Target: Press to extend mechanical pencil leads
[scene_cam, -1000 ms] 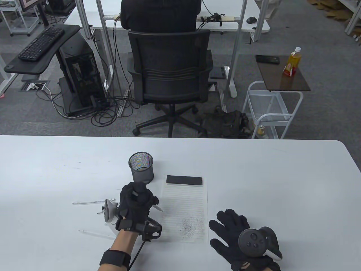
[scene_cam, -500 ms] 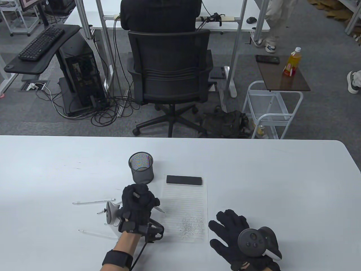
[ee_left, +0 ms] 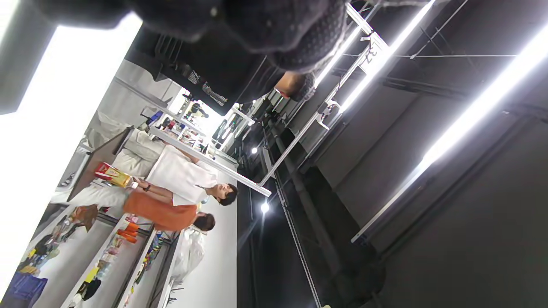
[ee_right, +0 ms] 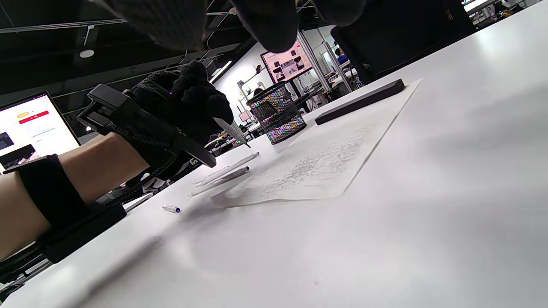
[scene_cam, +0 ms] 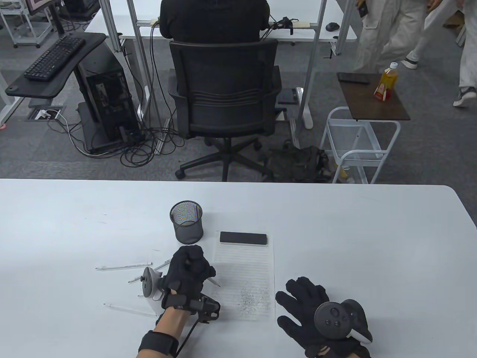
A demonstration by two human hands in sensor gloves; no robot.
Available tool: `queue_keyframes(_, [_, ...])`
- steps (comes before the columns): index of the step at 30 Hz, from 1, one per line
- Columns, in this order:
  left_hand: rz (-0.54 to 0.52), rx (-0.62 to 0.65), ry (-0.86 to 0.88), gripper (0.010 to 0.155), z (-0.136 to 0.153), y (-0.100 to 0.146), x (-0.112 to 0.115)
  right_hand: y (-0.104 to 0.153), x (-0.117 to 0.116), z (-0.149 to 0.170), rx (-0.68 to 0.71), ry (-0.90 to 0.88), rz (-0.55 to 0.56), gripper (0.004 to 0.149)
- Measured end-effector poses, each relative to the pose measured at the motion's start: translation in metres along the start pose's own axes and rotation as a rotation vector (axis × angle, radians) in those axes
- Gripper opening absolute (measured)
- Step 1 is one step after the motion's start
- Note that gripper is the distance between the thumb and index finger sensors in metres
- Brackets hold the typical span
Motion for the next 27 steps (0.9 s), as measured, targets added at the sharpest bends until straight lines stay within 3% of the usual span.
queue_keyframes(7, [0.0, -0.024, -0.039, 0.062, 0.011, 0.002, -0.004, 0.0, 0.0, 0.0, -0.002, -0.001, 0.0, 0.065])
queue_keyframes(27, [0.034, -0.054, -0.127, 0.056, 0.017, 0.002, -0.004, -0.001, 0.0, 0.001, -0.003, -0.001, -0.003, 0.066])
Point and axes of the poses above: the tracker on the back of each hand, its own z axis roughly to the little-finger side, its own y axis roughly from the fingertips to the wrist, x = y × z, the point moved 3 cm from there along -y, roughly from the wrist to the fingertips, and after that the axes turned 11 degrees about z, right-handed, at the moved point
